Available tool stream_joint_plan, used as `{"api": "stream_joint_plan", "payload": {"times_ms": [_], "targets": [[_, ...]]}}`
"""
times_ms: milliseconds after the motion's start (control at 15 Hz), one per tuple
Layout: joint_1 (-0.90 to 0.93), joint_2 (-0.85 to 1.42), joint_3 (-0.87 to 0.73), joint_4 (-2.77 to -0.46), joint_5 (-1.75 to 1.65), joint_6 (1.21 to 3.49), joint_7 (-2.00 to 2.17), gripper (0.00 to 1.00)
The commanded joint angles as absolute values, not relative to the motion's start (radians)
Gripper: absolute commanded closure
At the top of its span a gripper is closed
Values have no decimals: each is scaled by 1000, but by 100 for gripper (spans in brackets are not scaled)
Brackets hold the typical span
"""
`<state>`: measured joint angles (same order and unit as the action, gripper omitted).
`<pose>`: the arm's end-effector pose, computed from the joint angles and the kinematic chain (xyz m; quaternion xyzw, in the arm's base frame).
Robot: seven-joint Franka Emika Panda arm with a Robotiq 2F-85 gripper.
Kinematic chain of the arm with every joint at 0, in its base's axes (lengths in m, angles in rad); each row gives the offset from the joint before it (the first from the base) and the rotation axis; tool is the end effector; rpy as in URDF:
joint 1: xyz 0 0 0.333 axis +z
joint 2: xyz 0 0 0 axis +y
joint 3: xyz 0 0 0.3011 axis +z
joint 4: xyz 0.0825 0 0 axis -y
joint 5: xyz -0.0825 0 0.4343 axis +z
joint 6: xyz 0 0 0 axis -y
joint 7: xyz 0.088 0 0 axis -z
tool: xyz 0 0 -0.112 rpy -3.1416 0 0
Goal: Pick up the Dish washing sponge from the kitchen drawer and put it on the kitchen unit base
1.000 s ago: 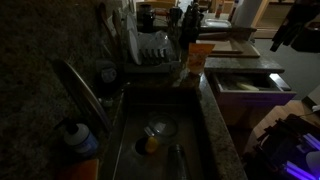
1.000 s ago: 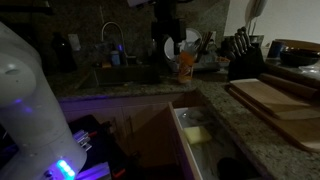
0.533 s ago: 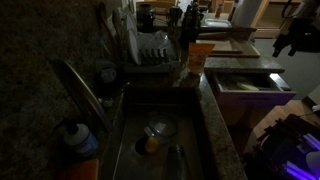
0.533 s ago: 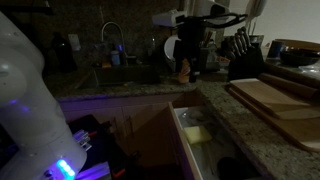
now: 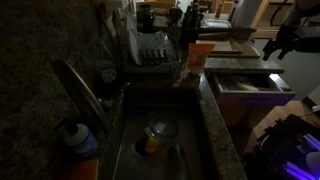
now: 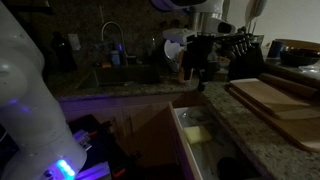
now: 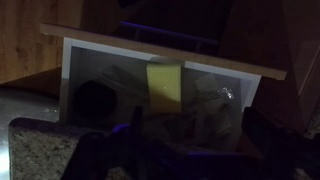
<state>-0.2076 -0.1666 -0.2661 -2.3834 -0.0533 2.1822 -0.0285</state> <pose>0.4555 -0.2338 0.3301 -0.9789 0.2032 0.0191 0.0052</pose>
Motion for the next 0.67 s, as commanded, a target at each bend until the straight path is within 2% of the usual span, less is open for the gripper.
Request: {"api": "stream_joint_plan", "payload": {"times_ms": [0, 267, 600], "targets": [[-229, -88, -277, -2386, -16, 2271, -32, 0], [-231, -49, -279, -2422, 8, 2238, -81, 0], [-258, 34, -293, -2423, -78, 2311, -55, 0]]}}
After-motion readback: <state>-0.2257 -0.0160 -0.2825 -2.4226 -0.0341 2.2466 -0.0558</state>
